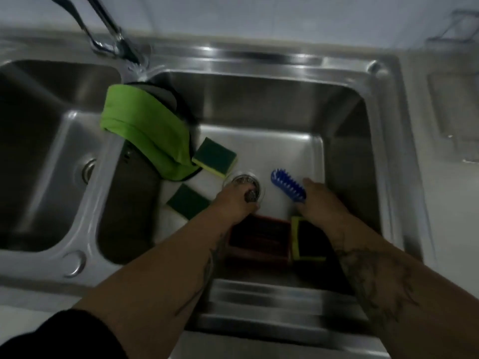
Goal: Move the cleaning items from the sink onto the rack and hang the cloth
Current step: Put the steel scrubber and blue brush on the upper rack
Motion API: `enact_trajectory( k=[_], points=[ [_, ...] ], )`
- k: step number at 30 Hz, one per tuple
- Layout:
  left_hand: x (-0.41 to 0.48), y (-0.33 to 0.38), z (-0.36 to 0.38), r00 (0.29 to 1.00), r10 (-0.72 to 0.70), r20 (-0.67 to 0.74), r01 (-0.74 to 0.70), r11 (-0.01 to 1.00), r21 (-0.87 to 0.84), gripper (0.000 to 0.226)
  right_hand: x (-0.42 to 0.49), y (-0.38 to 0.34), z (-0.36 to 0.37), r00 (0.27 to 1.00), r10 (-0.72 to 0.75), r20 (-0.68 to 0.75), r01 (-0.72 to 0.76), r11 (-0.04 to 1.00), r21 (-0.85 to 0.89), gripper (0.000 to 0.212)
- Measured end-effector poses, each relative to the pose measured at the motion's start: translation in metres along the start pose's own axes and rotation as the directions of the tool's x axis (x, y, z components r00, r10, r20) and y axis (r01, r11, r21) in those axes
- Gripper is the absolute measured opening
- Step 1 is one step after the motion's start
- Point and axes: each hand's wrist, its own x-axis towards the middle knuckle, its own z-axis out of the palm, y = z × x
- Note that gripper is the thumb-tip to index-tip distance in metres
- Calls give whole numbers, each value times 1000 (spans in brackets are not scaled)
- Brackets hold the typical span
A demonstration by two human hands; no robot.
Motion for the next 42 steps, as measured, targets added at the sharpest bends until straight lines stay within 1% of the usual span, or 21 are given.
enact_trajectory(
  k=[2, 5, 7, 10, 12, 17, 20, 22, 25, 27, 30, 32, 33, 34, 38, 42],
  points=[
    [12, -9, 9, 999, 2, -35, 1, 997, 82, 60, 14, 1, 17, 998, 49, -44, -52, 996, -72, 69],
    [29, -10, 7, 995, 54, -81, -39, 985, 170, 47, 31, -7, 26, 986, 59, -156, -95, 968, -232, 56],
    [34, -9, 7, 992, 64, -105, -44, 982, 186, 39, 39, -13, 27, 986, 57, -159, -102, 951, -293, 49],
    [36, -11, 9, 988, 46, -146, -23, 987, 156, 34, 44, -16, 29, 984, 35, -172, -90, 941, -326, 44],
    [32, -10, 5, 983, 34, -182, -13, 993, 115, 33, 42, -18, 26, 980, 15, -200, -75, 951, -300, 43],
    [16, -7, -12, 969, -33, -245, 24, 999, -38, 34, 21, -39, -10, 964, -45, -261, -14, 975, -221, 53],
    [-4, 8, -24, 958, -17, -286, -1, 998, -63, 34, -6, -56, -54, 943, -81, -322, 54, 994, -92, 54],
    [-21, 27, -36, 944, 8, -330, -38, 996, -86, 29, -33, -67, -89, 916, -124, -380, 127, 992, -19, 63],
    [-49, 68, -64, 899, 55, -434, -117, 986, -117, 22, -84, -76, -147, 846, -227, -482, 257, 967, -4, 76],
    [-69, 100, -84, 862, 87, -500, -166, 979, -116, 22, -123, -76, -187, 780, -283, -558, 321, 946, -31, 75],
    [-97, 148, -106, 819, 144, -556, -259, 956, -134, 25, -182, -66, -247, 671, -302, -677, 356, 932, -62, 75],
    [-112, 177, -115, 779, 186, -599, -327, 935, -135, 27, -216, -53, -285, 601, -264, -755, 337, 940, -60, 77],
    [-116, 191, -118, 756, 207, -621, -363, 922, -134, 28, -231, -45, -302, 574, -242, -782, 319, 946, -59, 75],
    [-121, 206, -121, 737, 218, -639, -397, 905, -150, 29, -244, -36, -318, 563, -220, -797, 294, 954, -56, 71],
    [-139, 261, -132, 682, 255, -685, -540, 808, -237, 33, -265, 4, -368, 588, -121, -800, 167, 986, -26, 55],
    [-150, 302, -139, 641, 307, -704, -633, 729, -259, 32, -254, 33, -392, 640, -46, -767, -55, 993, -105, 33]
  ],
)
